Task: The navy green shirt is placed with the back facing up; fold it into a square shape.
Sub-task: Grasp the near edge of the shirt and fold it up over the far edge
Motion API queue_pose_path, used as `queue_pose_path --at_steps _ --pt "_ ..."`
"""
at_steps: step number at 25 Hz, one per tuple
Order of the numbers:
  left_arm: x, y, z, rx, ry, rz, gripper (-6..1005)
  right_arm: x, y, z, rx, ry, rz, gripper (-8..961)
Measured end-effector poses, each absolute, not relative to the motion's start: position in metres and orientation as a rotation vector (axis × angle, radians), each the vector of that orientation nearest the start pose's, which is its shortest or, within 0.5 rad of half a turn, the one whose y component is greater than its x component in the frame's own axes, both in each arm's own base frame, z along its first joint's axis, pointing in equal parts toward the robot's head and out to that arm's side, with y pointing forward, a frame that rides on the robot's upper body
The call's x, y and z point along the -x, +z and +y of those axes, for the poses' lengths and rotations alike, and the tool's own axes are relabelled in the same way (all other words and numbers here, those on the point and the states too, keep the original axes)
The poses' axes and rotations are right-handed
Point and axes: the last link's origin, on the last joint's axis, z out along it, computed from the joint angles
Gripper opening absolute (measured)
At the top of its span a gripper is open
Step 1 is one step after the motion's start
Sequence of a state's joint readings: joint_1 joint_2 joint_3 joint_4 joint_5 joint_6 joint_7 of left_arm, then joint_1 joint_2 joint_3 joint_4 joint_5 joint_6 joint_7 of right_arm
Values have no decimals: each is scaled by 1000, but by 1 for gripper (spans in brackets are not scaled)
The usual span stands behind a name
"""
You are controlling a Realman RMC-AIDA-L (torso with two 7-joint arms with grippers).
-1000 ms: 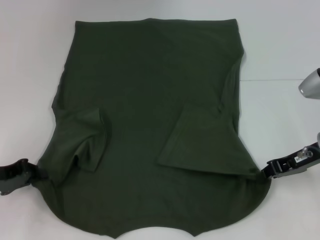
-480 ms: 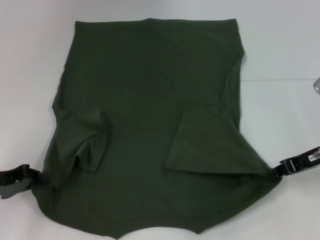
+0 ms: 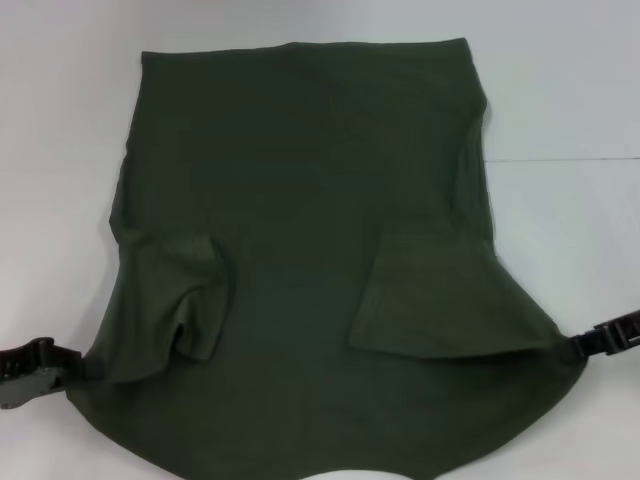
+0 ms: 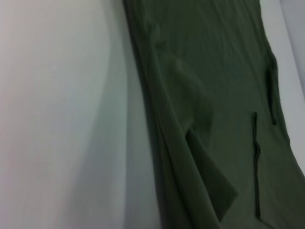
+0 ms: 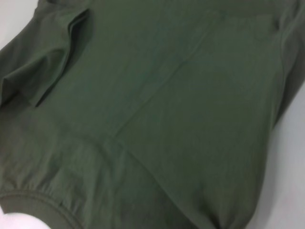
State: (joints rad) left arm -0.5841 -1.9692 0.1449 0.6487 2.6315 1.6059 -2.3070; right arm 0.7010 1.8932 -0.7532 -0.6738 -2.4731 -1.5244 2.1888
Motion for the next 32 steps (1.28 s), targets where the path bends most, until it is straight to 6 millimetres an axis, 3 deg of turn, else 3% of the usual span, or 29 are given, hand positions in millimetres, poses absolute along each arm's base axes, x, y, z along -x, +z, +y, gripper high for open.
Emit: queue_pose_path --at_steps 7,15,19,23,32 --pt "339 74 301 -2293 578 2300 13 -301 77 356 2553 -26 1420 51" --pt "330 86 281 -2249 398 2196 13 -314 88 332 2610 -20 1425 52" --pt "328 94 277 -2225 393 2190 12 -319 94 326 2613 5 1410 52" --pt "315 101 294 -2224 607 2146 12 -314 104 334 2577 132 1375 52" --pt "298 111 362 -2180 1234 2194 12 -273 128 386 2423 517 1235 53"
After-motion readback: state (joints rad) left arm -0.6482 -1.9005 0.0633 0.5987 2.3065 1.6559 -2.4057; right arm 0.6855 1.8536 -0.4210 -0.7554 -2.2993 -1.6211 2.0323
